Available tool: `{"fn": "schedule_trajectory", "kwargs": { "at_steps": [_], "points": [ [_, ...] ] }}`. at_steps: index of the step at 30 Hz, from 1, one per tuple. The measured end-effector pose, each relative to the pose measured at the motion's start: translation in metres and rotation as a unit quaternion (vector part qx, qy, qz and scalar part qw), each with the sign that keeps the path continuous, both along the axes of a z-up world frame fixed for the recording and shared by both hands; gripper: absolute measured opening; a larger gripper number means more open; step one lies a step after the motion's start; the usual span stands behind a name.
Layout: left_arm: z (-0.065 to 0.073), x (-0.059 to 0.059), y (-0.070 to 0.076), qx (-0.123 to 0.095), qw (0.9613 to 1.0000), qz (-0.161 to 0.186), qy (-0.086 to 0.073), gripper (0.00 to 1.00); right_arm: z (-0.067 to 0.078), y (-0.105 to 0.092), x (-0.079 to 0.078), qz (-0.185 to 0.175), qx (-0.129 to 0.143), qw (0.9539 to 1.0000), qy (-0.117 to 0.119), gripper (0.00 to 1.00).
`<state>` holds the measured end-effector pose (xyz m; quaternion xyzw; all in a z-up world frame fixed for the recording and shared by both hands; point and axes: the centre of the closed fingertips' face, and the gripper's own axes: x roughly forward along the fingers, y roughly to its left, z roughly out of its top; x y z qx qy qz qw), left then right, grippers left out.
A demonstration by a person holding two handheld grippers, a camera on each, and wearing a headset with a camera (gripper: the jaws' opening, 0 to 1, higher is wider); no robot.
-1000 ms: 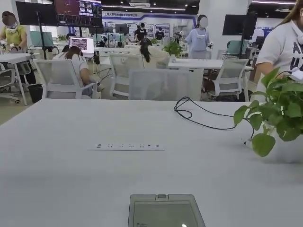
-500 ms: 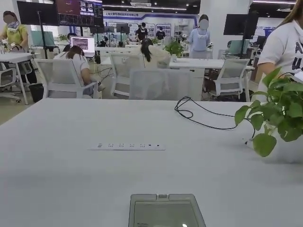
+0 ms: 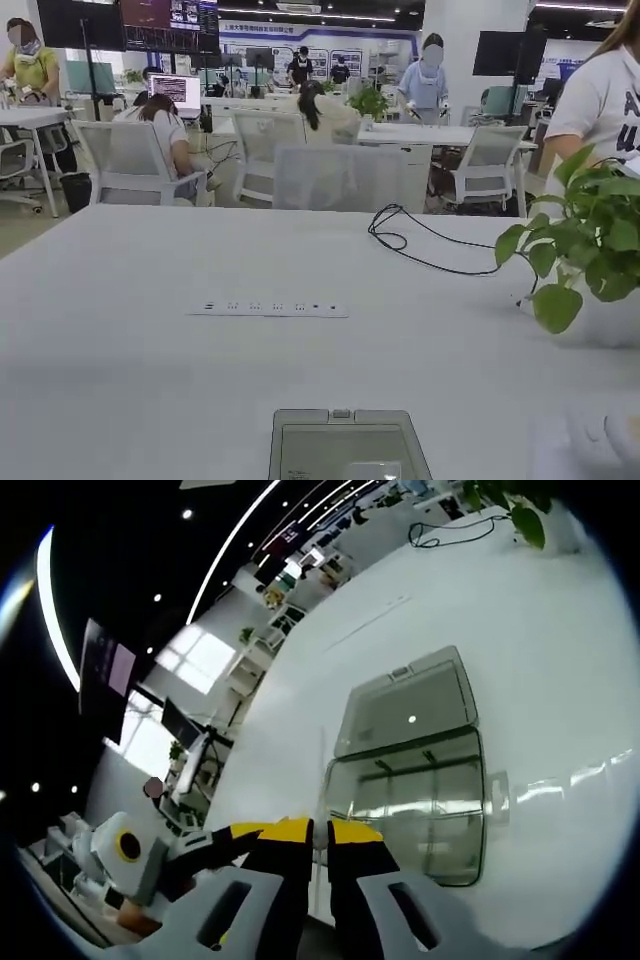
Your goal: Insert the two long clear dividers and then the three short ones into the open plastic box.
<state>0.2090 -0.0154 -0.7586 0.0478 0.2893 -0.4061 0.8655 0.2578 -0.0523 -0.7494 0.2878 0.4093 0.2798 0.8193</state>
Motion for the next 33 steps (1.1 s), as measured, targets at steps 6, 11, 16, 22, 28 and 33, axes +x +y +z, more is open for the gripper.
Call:
{"fn": "schedule_trajectory", "kwargs": {
  "at_steps": [6, 11, 16, 22, 28, 33],
  "points": [
    [0.003, -0.001, -0.001, -0.011, 0.9998, -0.005, -0.014, 0.79, -0.001, -0.008, 0.001, 0.006, -0.017, 0.9993, 0.033, 0.06],
    [0.002, 0.0, 0.0, -0.011, 0.9997, -0.008, -0.019, 0.84, -0.006, -0.015, 0.0, 0.011, -0.042, 0.9971, 0.062, 0.06],
    [0.001, 0.001, 0.002, -0.014, 0.9997, -0.011, -0.019, 0.91, -0.008, -0.02, 0.001, 0.015, -0.058, 0.9946, 0.085, 0.06],
    [0.001, 0.003, 0.002, -0.013, 0.9994, -0.018, -0.028, 0.97, -0.009, -0.025, 0.002, 0.027, -0.085, 0.99, 0.109, 0.06],
    [0.001, 0.005, 0.001, -0.013, 0.9987, -0.027, -0.04, 1.0, -0.014, -0.031, 0.003, 0.031, -0.109, 0.9841, 0.136, 0.06],
    [0.002, 0.006, 0.0, -0.019, 0.9981, -0.031, -0.05, 1.0, -0.018, -0.034, 0.003, 0.038, -0.127, 0.9787, 0.157, 0.06]
  ]
}}
